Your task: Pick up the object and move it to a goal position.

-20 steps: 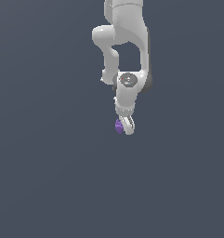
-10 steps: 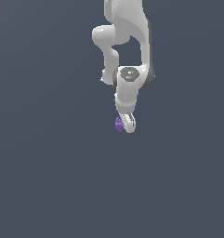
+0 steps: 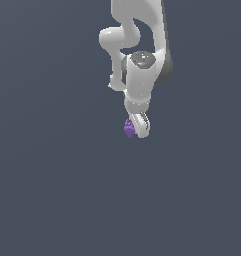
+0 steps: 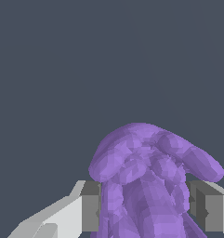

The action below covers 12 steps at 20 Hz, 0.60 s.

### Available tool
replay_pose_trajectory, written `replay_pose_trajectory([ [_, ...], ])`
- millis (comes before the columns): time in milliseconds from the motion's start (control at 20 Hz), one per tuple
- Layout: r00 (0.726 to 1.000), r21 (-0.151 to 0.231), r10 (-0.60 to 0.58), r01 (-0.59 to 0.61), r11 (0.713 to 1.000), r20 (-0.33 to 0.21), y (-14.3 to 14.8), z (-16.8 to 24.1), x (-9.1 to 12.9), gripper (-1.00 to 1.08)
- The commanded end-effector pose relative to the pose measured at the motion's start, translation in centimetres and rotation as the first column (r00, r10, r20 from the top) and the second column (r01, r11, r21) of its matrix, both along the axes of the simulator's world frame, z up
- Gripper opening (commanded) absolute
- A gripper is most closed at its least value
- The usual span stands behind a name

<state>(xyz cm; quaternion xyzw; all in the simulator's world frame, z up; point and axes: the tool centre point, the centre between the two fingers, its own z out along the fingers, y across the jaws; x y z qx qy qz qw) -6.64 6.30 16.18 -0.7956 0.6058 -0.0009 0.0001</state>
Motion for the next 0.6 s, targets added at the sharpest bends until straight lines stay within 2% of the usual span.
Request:
replay_pose_trajectory([
  [0, 1.000, -0.001, 0.000, 0.000, 1.000, -0.001, 0.0, 1.7, 0.5, -1.00],
  [550, 1.000, 0.000, 0.001, -0.001, 1.000, -0.002, 0.0, 4.7, 1.6, -1.00],
])
